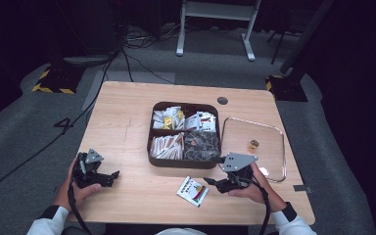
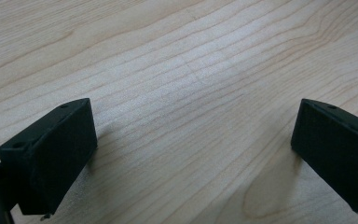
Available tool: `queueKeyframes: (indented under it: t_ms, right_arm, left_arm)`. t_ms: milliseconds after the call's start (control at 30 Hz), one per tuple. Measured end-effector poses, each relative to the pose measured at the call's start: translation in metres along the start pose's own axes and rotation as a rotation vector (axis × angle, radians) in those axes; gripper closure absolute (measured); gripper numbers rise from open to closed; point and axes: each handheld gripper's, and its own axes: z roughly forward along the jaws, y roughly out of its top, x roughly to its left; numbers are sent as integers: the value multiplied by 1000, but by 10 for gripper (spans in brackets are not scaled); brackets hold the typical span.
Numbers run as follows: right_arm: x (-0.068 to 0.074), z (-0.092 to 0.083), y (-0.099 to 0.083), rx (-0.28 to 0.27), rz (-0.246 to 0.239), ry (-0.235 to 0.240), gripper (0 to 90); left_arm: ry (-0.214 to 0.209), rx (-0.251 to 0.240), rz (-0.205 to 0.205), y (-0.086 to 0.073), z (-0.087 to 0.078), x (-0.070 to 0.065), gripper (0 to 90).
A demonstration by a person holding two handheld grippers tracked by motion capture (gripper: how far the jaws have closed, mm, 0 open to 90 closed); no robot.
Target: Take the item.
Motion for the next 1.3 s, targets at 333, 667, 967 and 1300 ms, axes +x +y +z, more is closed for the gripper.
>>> queueKeyframes:
  t_ms: [333,667,967,1300]
  right_arm:
    - [-18,-19,-1,-33,40,-92,302]
    - [-37,-27,-10,-39,73,-178,294]
    - [-59,-35,-27,-45,144,-253,294]
    - [-80,-40,-47,-18,212,-320,293]
  left_arm:
    - [-2,3,1,0,0,0,4]
    - [-3,4,1,0,0,0,4]
    - [-1,0,1,0,0,0,4]
    - [-1,0,1,0,0,0,4]
